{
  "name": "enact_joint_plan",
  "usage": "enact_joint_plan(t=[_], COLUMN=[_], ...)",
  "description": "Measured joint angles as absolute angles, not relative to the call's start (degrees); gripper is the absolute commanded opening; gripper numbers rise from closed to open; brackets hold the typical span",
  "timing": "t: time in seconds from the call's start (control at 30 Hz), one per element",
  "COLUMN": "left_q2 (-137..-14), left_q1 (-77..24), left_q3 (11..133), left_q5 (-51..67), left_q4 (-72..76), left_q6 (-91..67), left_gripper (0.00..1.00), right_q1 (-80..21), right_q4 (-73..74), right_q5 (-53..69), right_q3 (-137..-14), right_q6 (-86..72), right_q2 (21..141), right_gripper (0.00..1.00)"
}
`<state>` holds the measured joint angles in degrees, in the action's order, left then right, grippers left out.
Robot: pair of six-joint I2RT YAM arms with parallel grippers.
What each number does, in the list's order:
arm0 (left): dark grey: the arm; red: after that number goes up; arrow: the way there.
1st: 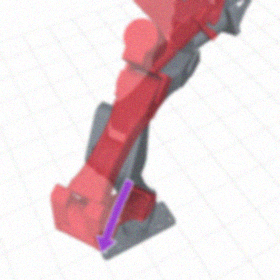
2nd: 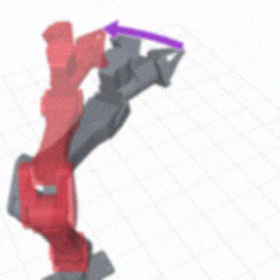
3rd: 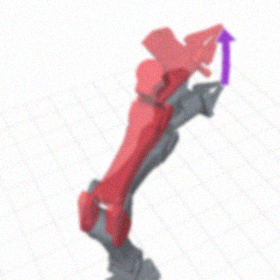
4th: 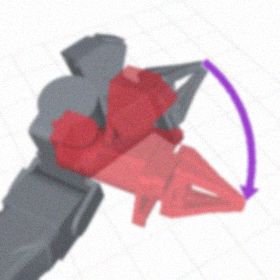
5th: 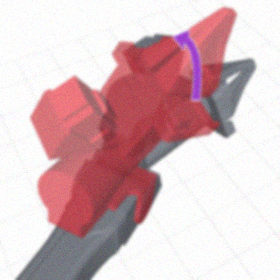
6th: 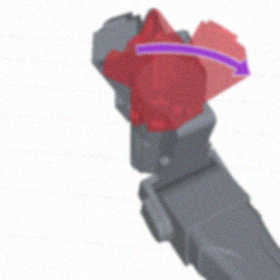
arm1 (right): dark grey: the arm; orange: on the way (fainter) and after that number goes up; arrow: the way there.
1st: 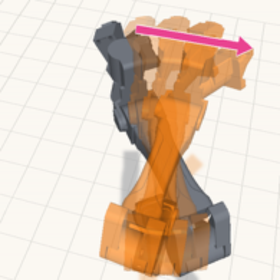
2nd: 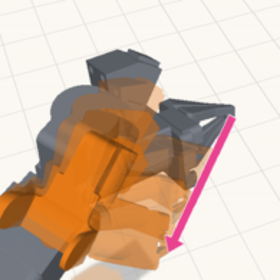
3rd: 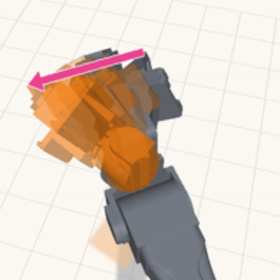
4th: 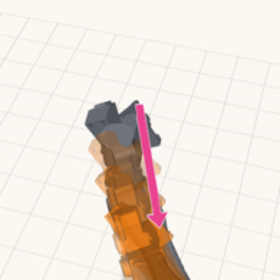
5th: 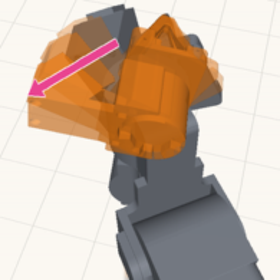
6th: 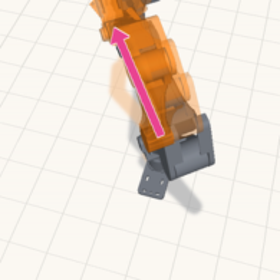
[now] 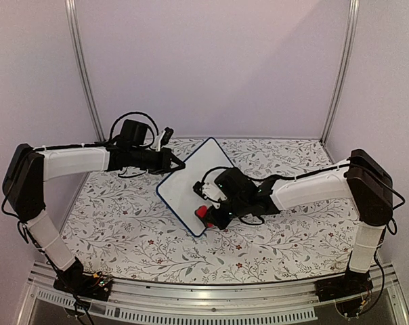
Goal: Erase the whiteboard
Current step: Erase the whiteboard at the center of the board.
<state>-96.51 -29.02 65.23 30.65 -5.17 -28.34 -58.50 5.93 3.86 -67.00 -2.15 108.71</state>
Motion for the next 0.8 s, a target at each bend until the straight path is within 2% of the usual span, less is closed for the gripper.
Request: enact_joint_plan(t=[0.8], left_q2=[-96.5], left_q1=[-29.0], left_q3=[65.2], left_q5=[29.6], left_q4=[-4.7], left_q6=[-29.1], left_gripper=[0.00], right_q1=[-51.2], right_q4=[8.6], right_q5=[5.0], right_q3=[-67.2], right_q6=[-9.9], right_q2=[108.7], right_gripper=[0.00])
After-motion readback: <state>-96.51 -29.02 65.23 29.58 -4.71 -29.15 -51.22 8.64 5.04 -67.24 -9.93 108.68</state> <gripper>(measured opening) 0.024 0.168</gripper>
